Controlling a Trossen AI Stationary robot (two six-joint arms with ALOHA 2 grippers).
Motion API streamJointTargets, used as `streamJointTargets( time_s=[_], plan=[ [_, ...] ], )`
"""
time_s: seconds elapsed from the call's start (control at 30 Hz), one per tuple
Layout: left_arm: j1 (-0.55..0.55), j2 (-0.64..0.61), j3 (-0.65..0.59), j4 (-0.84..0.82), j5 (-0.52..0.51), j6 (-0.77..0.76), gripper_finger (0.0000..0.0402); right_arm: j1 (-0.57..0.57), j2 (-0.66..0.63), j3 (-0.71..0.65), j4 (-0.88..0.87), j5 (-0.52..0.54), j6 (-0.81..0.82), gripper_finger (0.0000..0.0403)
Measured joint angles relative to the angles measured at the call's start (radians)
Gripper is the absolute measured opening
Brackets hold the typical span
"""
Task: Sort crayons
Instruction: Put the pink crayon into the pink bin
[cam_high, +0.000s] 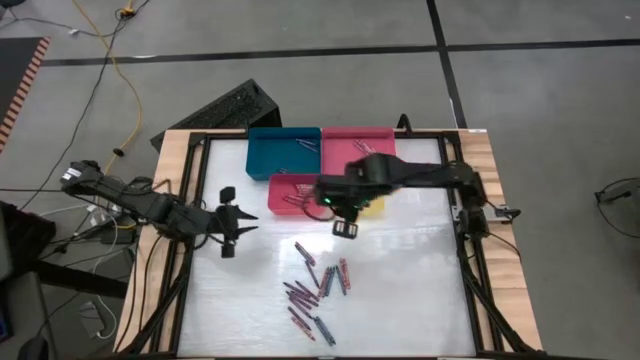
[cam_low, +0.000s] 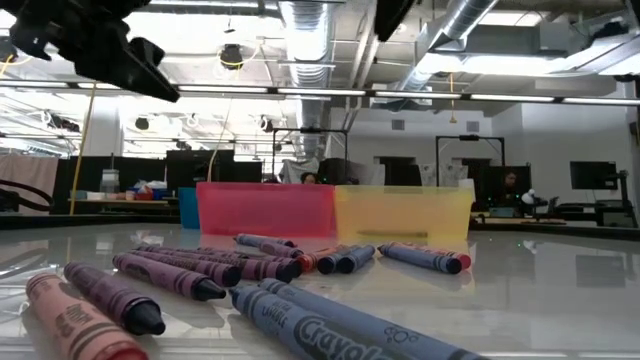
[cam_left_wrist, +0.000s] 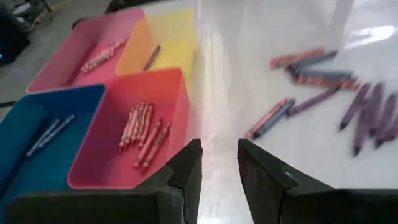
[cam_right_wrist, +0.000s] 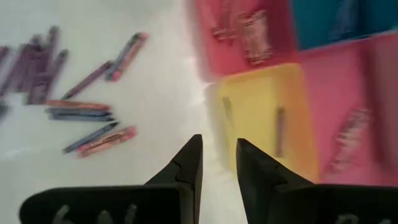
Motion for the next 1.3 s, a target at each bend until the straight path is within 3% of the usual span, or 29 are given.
streamJointTargets(
  time_s=[0.17,0.27,0.37,0.5,0.6,0.7,0.8,1.3],
  plan=[
    [0.000,0.133,-0.001,0.092,0.003,0.011,0.0094,0.131,-0.114,-0.155,0.044,0.214,0.162,0.0093],
    [0.000,0.201,-0.001,0.130,0.013,0.011,0.0094,0.213,-0.164,-0.310,0.047,0.380,0.366,0.0093],
    [0.000,0.254,-0.001,0.150,0.029,0.011,0.0094,0.275,-0.199,-0.488,0.084,0.479,0.608,0.0093],
    [0.000,0.310,-0.001,0.151,0.030,0.006,0.0094,0.326,-0.201,-0.706,0.223,0.480,0.865,0.0093],
    [0.000,0.335,-0.001,0.154,0.030,-0.012,0.0094,0.351,-0.195,-0.840,0.435,0.474,0.988,0.0093],
    [0.000,0.355,-0.001,0.162,0.030,-0.024,0.0094,0.365,-0.196,-0.948,0.701,0.471,0.995,0.0093],
    [0.000,0.366,0.000,0.190,0.029,-0.024,0.0094,0.374,-0.196,-1.001,0.860,0.468,0.989,0.0093],
    [0.000,0.376,0.000,0.221,0.031,-0.049,0.0094,0.424,-0.196,-1.210,1.258,0.467,1.076,0.0093]
  ],
)
